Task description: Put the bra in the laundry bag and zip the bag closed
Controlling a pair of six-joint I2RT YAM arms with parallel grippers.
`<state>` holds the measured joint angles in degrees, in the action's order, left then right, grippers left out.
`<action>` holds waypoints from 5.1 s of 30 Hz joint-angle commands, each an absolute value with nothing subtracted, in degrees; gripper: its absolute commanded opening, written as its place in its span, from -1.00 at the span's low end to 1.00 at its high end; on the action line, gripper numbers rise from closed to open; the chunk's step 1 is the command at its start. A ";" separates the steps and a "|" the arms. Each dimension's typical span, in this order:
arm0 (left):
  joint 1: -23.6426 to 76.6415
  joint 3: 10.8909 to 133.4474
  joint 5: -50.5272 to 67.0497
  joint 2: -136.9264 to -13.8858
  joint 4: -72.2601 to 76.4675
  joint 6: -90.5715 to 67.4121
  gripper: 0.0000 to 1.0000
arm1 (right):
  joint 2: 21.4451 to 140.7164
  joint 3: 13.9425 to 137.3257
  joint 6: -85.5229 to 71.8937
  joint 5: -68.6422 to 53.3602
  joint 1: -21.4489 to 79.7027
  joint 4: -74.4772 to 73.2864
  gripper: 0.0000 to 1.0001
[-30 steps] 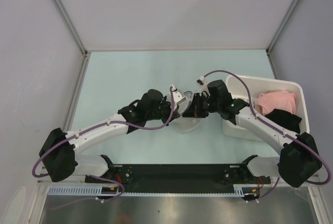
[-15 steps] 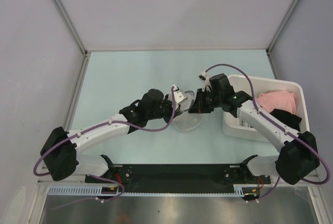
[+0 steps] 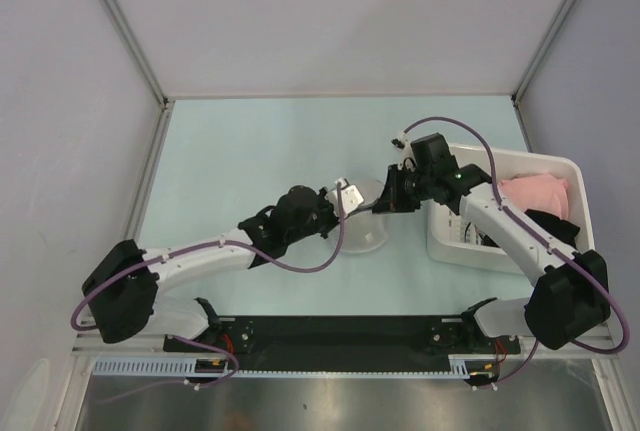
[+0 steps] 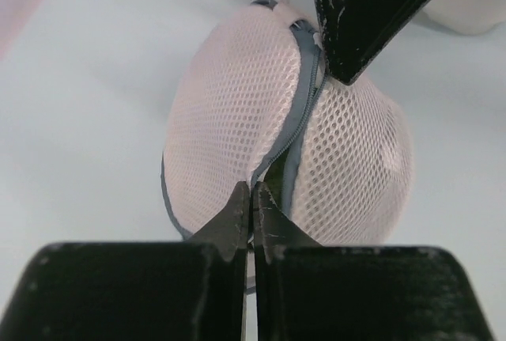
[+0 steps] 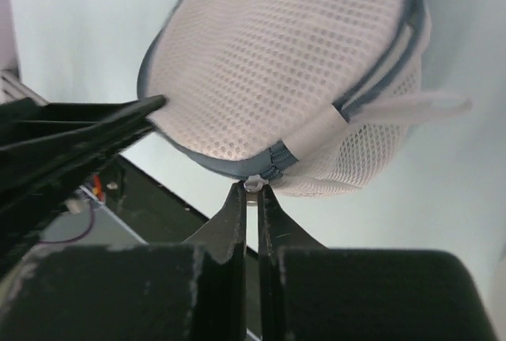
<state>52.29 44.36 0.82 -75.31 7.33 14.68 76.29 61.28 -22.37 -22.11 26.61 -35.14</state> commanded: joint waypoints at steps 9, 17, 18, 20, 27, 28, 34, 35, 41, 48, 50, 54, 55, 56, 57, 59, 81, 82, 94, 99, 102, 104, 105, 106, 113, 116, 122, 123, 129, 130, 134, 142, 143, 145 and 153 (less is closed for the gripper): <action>56.51 41.31 -9.49 -77.02 19.89 20.85 0.10 | 74.18 59.15 -34.19 -33.84 25.58 -32.96 -1.00; 56.51 42.18 -11.52 -59.62 3.71 10.38 0.75 | 71.37 58.10 -34.98 -34.45 25.66 -33.22 -1.00; 56.51 42.36 -10.64 -58.02 0.65 7.67 0.79 | 71.11 57.83 -34.98 -34.54 25.58 -33.14 -1.00; 56.51 42.89 -7.93 -54.34 -4.19 3.71 0.88 | 70.58 57.13 -35.33 -34.89 25.84 -32.87 -1.00; 51.71 46.75 -1.63 -53.24 -17.28 -40.42 0.93 | 69.44 55.20 -38.05 -35.16 28.39 -30.42 -1.00; 50.03 48.06 1.98 -54.48 -18.45 -44.61 0.91 | 69.26 55.02 -38.49 -35.16 28.82 -30.15 -1.00; 41.58 50.29 19.23 -62.66 -20.04 -64.12 0.88 | 68.65 53.35 -42.88 -35.16 30.50 -28.74 -1.00; 40.18 48.62 20.73 -62.93 -16.47 -67.90 0.88 | 68.64 53.00 -43.59 -35.24 30.50 -28.39 -1.00; 41.57 37.00 20.05 -60.12 -5.18 -95.35 0.85 | 66.54 51.42 -47.37 -33.75 32.17 -28.74 -0.92; 43.07 37.97 9.68 -59.06 -14.05 -95.36 0.85 | 65.56 50.71 -49.84 -34.98 33.48 -31.10 -0.74; 43.50 36.31 8.01 -59.15 -11.28 -94.84 0.87 | 66.18 51.24 -48.79 -36.29 33.92 -33.56 -0.65; 43.68 36.30 10.54 -63.36 -10.02 -93.95 0.92 | 65.66 50.54 -48.34 -36.03 34.72 -33.93 -0.61; 43.94 36.21 10.46 -64.15 -9.67 -93.87 0.92 | 65.92 50.19 -48.43 -36.30 34.72 -33.66 -0.60; 43.95 36.21 10.20 -64.60 -9.67 -93.26 0.91 | 66.09 50.01 -48.60 -36.47 34.98 -33.31 -0.60; 43.95 36.65 9.06 -65.64 -9.49 -92.64 0.90 | 66.44 49.40 -48.69 -37.00 35.24 -32.96 -0.59; 43.77 37.09 8.09 -66.79 -9.06 -90.88 0.83 | 66.79 49.48 -48.52 -36.83 36.03 -31.82 -0.57; 30.59 46.76 15.20 -82.62 7.90 -58.36 -1.00 | 77.87 60.47 -42.53 -33.32 36.74 -35.77 0.39; 29.63 46.24 15.12 -82.27 8.95 -58.71 -1.00 | 78.13 60.73 -43.32 -32.53 36.65 -35.68 0.43; 26.90 33.40 10.90 -79.54 26.71 -71.01 -1.00 | 79.70 59.32 -70.04 -18.03 33.66 -23.11 0.65; 26.28 32.17 11.34 -79.89 29.53 -71.98 -1.00 | 81.04 60.03 -74.97 -16.53 34.89 -25.57 0.43; 26.10 32.34 11.25 -79.54 29.27 -71.81 -1.00 | 79.54 59.24 -76.11 -14.94 35.68 -27.68 0.38; 26.10 32.26 10.90 -79.45 29.62 -71.63 -1.00 | 79.19 57.84 -76.64 -14.06 35.95 -26.81 0.37; 26.02 32.17 10.99 -79.45 29.62 -71.63 -1.00 | 79.54 57.22 -77.08 -13.89 35.95 -26.20 0.35; 26.02 32.17 11.25 -79.54 29.62 -71.80 -1.00 | 80.50 56.26 -77.60 -14.06 35.95 -24.28 0.30; 25.93 32.60 13.18 -79.36 29.27 -70.85 -0.97 | 85.69 56.42 -78.75 -13.10 36.83 -17.23 -0.07; 25.93 34.53 15.02 -79.54 25.33 -66.46 -0.62 | 87.09 57.39 -78.40 -12.74 36.74 -16.79 -0.37; 25.93 42.62 8.12 -72.35 0.56 -43.62 0.32 | 88.07 58.09 -79.54 -13.71 36.91 -16.26 -0.74; 25.93 43.24 6.61 -70.77 -5.56 -41.24 0.47 | 87.63 58.27 -79.63 -13.36 36.91 -16.78 -0.75; 27.68 39.56 -4.47 -52.67 -14.75 -30.60 0.29 | 86.92 58.10 -81.38 -12.92 37.09 -16.87 -0.83; 29.77 39.03 -4.31 -49.95 -15.03 -29.89 0.19 | 86.84 57.92 -81.73 -12.92 37.18 -17.05 -0.83; 38.39 38.67 -0.80 -51.57 -15.21 -29.79 -0.01 | 86.31 57.57 -83.67 -12.39 37.18 -16.88 -0.84; 50.89 50.00 -4.65 -67.84 -19.60 -35.24 0.20 | 84.46 56.78 -84.64 -10.02 37.09 -18.11 -0.85; 50.98 50.88 -4.83 -69.16 -20.56 -35.77 0.14 | 84.29 56.43 -85.07 -9.93 37.26 -17.84 -0.85; 51.06 53.87 -5.44 -73.02 -22.31 -37.44 0.03 | 84.29 56.16 -85.34 -9.76 37.26 -17.67 -0.85; 51.59 60.55 -11.33 -79.01 -27.51 -39.64 0.00 | 83.15 55.02 -85.34 -9.32 37.35 -17.93 -0.87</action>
<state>51.13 56.84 -6.70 -78.00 -24.86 -38.11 85.47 55.61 -84.31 -11.29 37.04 -17.67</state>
